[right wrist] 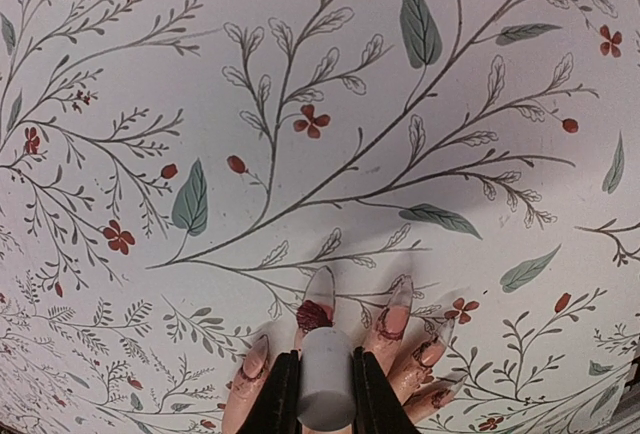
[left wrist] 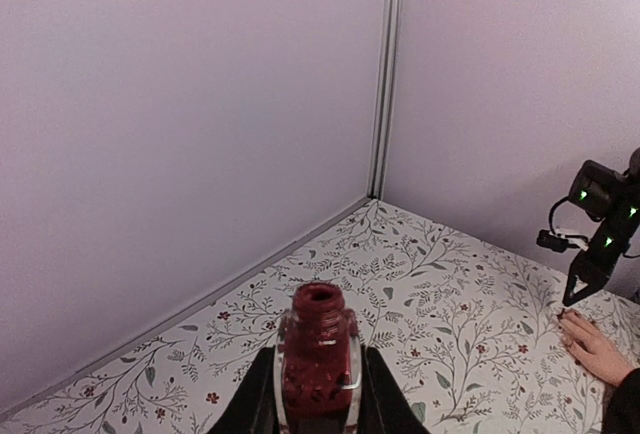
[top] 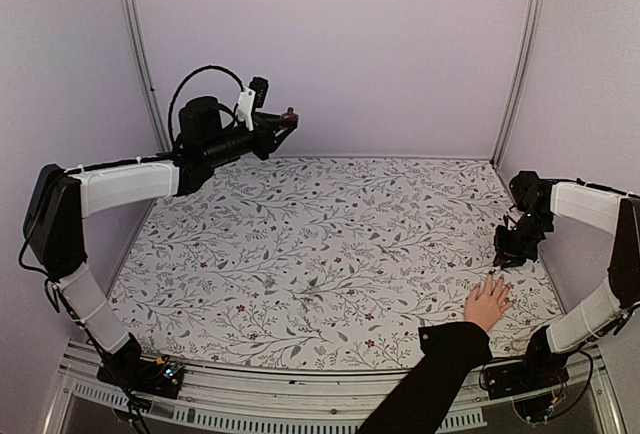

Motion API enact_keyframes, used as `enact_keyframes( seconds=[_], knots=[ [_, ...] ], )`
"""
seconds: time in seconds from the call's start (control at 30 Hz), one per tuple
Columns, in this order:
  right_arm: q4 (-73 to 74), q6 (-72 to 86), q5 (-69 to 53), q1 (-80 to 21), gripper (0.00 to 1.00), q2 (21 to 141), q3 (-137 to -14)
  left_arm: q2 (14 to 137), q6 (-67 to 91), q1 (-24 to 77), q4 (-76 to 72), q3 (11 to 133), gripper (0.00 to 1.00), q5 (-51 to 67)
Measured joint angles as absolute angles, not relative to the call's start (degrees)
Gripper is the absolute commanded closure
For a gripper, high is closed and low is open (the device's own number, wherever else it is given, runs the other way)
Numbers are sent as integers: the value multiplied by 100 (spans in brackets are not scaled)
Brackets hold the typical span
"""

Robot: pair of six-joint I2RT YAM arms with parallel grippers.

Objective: Paint the nails
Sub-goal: Paint the nail polish on the nail.

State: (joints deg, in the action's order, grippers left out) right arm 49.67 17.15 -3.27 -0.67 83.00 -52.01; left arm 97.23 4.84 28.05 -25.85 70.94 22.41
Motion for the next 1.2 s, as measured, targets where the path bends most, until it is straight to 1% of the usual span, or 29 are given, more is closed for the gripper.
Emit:
enact_keyframes(
  seconds=[1.2],
  knots=[
    [4954, 1865, -178, -69, 100, 8322, -5164, 9723, 626, 2805, -2628, 7087, 100, 2246]
  ],
)
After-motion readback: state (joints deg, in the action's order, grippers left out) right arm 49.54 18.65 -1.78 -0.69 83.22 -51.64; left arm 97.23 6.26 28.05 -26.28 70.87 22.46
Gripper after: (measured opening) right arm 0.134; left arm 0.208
